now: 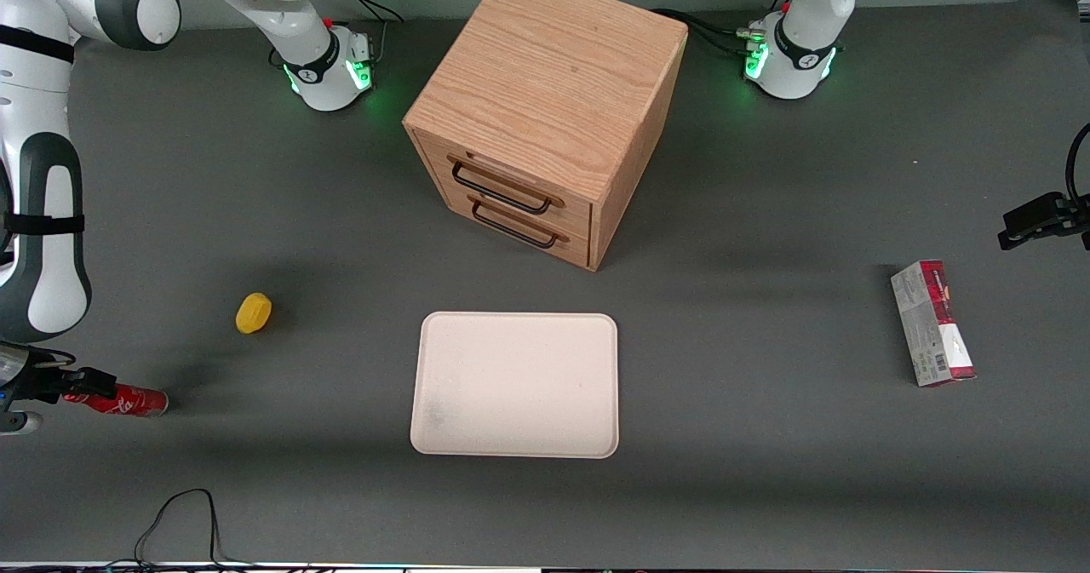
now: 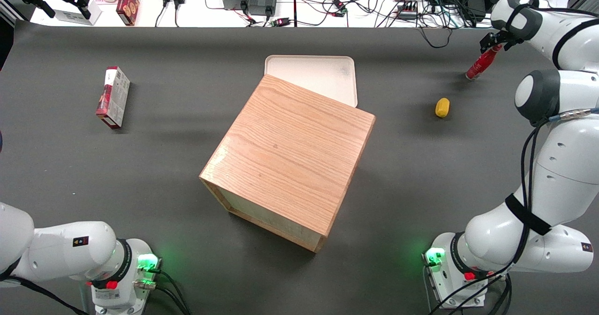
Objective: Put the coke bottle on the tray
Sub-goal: 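Close the right gripper around the bottle's cap end, then lift the bottle and carry it with the right gripper to the cream tray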
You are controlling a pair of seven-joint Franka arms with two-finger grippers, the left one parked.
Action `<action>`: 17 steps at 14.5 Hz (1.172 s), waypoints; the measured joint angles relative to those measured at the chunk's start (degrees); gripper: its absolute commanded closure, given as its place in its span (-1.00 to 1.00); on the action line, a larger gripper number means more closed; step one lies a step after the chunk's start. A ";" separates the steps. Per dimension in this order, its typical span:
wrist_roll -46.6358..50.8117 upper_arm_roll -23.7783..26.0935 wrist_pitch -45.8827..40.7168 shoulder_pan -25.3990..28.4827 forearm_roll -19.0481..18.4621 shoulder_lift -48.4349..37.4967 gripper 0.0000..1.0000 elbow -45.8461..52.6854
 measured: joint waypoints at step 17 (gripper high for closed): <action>9.41 1.95 -13.41 1.91 2.29 -5.28 1.00 5.32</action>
